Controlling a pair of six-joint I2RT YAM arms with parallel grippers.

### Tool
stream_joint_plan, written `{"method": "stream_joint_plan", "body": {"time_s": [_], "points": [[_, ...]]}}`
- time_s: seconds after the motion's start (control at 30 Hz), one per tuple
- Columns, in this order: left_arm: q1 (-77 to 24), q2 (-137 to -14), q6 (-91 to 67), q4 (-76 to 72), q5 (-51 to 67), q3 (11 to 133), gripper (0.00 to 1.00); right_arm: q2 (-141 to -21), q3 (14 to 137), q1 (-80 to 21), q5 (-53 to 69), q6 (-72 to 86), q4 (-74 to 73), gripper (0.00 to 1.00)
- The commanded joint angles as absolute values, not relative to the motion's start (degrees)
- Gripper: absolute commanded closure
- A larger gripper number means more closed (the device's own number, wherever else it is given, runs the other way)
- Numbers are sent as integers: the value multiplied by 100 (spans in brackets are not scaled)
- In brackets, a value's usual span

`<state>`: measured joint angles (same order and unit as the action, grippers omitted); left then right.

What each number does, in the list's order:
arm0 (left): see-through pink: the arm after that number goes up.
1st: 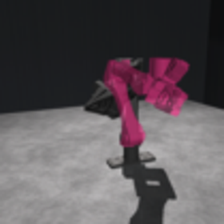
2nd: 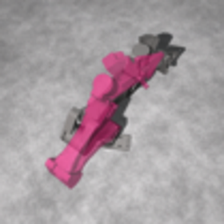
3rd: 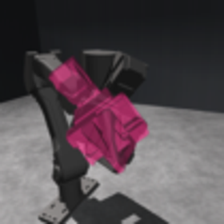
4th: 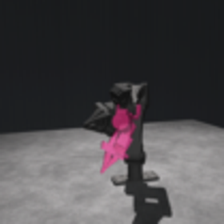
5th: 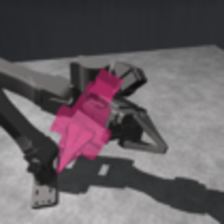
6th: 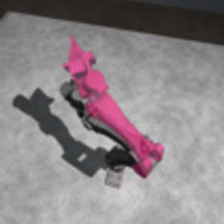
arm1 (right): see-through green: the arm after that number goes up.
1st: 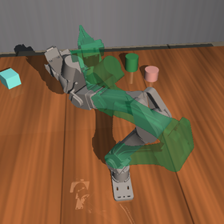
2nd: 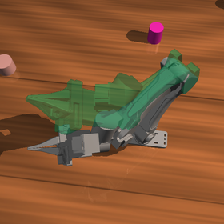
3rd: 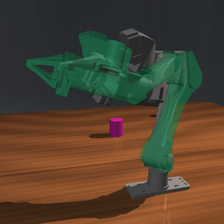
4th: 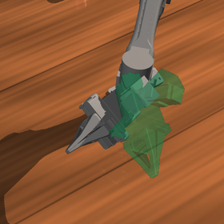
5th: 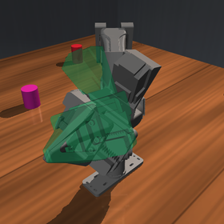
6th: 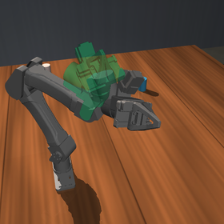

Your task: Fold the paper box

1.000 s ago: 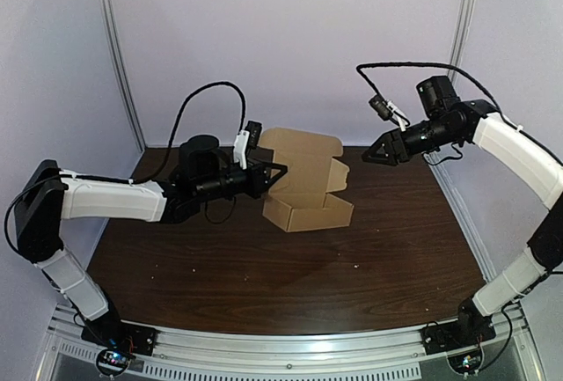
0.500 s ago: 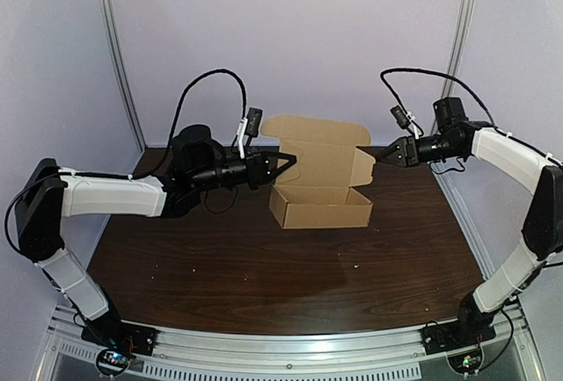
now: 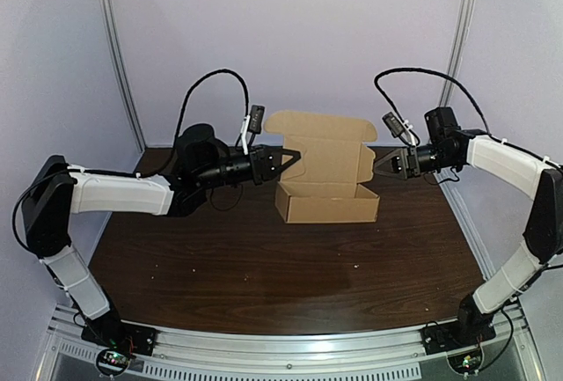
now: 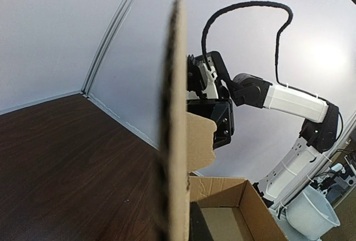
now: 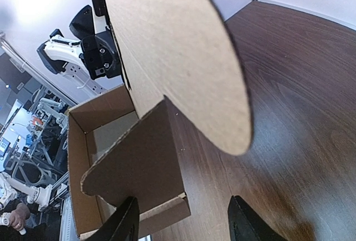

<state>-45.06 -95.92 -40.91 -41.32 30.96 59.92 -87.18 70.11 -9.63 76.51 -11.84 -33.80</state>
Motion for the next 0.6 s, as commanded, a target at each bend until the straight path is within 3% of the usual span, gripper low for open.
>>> {"method": "stream_joint_plan", "body": {"time_s": [0.0, 0.23, 0.57], "points": [[-4504, -9751, -4367, -4663, 3227, 6144, 100, -8690, 6987, -1127, 8022, -1188, -3234, 45], [-4503, -9923, -4858, -5153, 3461, 6140, 100, -8636, 6923, -1268, 8075, -820, -2826, 45], [-4505, -10198, -5598, -5895, 3762, 6231, 100, -8506, 6412, -1447, 8119, 1615, -69, 53]]}}
